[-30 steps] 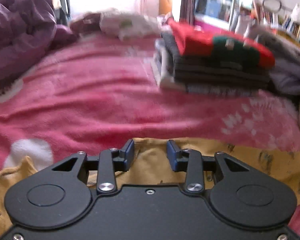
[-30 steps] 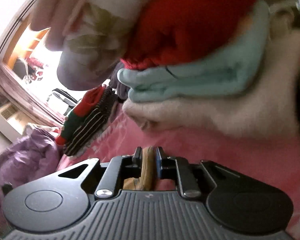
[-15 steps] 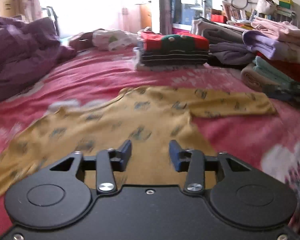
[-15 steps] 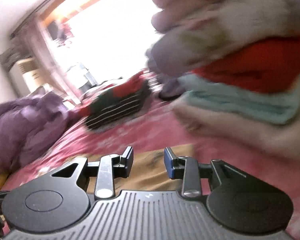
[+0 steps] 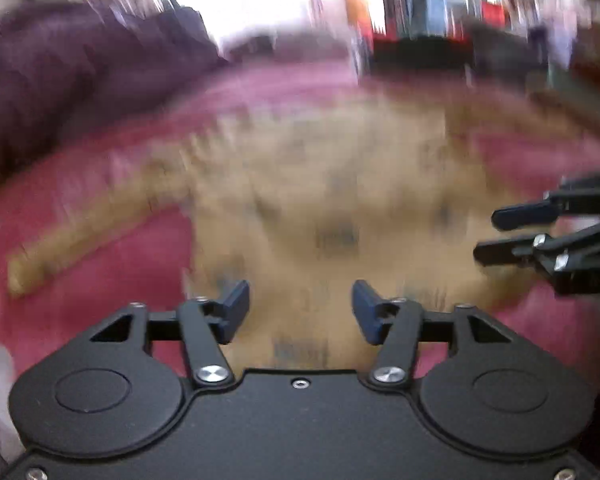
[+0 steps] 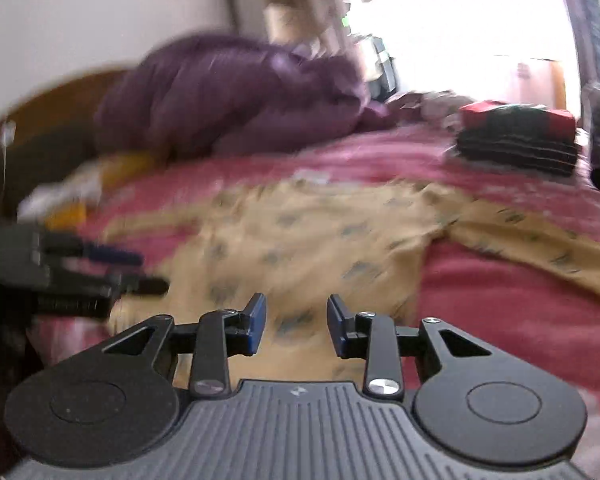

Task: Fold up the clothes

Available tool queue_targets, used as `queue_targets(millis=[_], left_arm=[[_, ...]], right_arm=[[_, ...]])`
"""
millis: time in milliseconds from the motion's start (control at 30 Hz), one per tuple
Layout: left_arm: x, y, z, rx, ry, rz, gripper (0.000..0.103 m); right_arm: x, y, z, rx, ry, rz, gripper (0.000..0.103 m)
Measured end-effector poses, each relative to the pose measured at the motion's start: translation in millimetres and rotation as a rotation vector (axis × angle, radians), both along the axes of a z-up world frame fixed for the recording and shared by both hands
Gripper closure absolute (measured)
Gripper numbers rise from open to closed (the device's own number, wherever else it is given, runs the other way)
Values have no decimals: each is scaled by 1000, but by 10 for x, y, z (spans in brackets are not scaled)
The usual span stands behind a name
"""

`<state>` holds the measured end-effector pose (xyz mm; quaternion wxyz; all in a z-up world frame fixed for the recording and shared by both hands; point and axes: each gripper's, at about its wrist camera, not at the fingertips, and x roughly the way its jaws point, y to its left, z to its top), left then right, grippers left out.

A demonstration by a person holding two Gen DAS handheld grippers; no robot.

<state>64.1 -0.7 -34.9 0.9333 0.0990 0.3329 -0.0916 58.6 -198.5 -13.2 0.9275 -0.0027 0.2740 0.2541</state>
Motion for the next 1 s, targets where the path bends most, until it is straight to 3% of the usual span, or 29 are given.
queue_targets(millis=[33, 133, 200, 300, 400, 500, 567, 633, 733, 900, 1000], left_arm=[[-8, 16, -86, -5, 17, -7, 45], [-146, 73, 43, -53, -34, -20, 45], [-239, 64, 47, -39, -57, -50, 40], [-234, 85, -90, -58, 18, -58, 38], [-265, 156, 61, -104, -12, -44, 38], [-229, 230, 31, -135, 19, -1, 37], [-195, 283, -17, -190, 67, 4, 36], [-231, 276, 79, -199, 32, -4, 36], [-259, 291, 149, -263, 4, -7, 26], [-233, 192, 161, -314, 4, -39, 24], [-198, 66, 148, -346, 60, -87, 23]], right_arm=[[8, 117, -106, -86, 46, 19, 55], [-166, 243, -82, -182, -31, 19, 56], [-283, 283, 10, -194, -73, -10, 54], [-272, 242, -114, -182, 31, -44, 52], [-375, 180, -23, -131, 4, -81, 53], [-378, 18, -77, -40, 107, -147, 50], [-414, -45, -57, -3, 113, -161, 50], [-477, -123, 41, 42, 90, -189, 50], [-556, -380, 117, 208, 90, -265, 49], [-583, -939, 112, 444, 76, -445, 49], [-571, -1278, -37, 609, 129, -555, 48]])
